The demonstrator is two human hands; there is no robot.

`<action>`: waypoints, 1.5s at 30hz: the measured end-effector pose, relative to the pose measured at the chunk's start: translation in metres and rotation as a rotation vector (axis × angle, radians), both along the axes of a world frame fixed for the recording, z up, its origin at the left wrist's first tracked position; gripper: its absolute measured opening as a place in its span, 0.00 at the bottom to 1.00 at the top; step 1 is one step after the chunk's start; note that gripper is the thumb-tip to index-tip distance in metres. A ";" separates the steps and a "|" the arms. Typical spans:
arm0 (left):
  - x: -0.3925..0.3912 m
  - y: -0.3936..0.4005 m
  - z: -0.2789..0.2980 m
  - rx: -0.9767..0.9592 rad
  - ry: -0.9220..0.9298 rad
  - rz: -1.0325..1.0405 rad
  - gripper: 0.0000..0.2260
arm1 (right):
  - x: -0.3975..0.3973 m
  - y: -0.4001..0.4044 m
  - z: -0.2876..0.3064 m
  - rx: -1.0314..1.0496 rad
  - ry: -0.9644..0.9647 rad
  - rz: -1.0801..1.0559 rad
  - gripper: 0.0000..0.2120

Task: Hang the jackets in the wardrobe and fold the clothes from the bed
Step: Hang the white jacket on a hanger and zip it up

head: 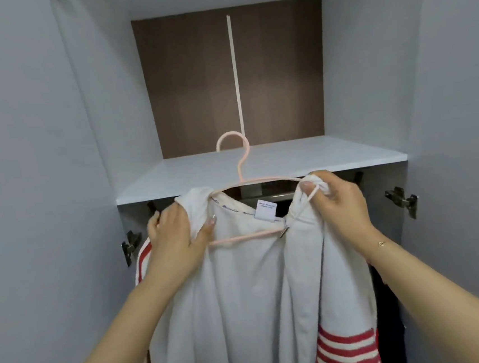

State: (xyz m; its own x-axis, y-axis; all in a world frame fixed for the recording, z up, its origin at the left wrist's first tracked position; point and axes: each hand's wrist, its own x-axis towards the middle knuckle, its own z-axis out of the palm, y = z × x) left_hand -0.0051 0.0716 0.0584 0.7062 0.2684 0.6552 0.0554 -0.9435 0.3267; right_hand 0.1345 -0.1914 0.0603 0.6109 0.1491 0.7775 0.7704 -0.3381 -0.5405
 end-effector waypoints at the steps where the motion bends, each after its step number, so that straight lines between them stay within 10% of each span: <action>1: 0.010 0.000 0.008 0.037 -0.050 0.001 0.24 | 0.008 0.001 0.013 0.009 0.013 -0.014 0.07; 10: 0.159 0.023 0.122 0.176 -0.288 -0.034 0.11 | 0.135 0.017 0.133 0.095 0.000 0.032 0.10; 15: 0.270 0.050 0.196 0.092 0.065 0.045 0.17 | 0.253 0.038 0.185 -0.046 0.051 0.031 0.13; 29: 0.486 0.126 0.159 -0.099 0.281 0.071 0.19 | 0.458 0.127 0.166 -0.446 0.180 -0.144 0.12; 39: 0.488 0.137 0.092 -0.230 0.383 0.183 0.27 | 0.445 0.150 0.112 -0.898 0.077 -0.288 0.15; 45: 0.473 0.120 0.104 -0.143 0.325 0.415 0.35 | 0.356 0.136 0.135 -1.142 0.189 0.060 0.17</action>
State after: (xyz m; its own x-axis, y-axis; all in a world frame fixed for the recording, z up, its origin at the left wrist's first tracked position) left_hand 0.4675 0.1918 0.1623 0.6820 0.6383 0.3571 0.5336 -0.7681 0.3539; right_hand 0.4908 -0.0558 0.1958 0.6712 0.7381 0.0681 0.7412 -0.6692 -0.0525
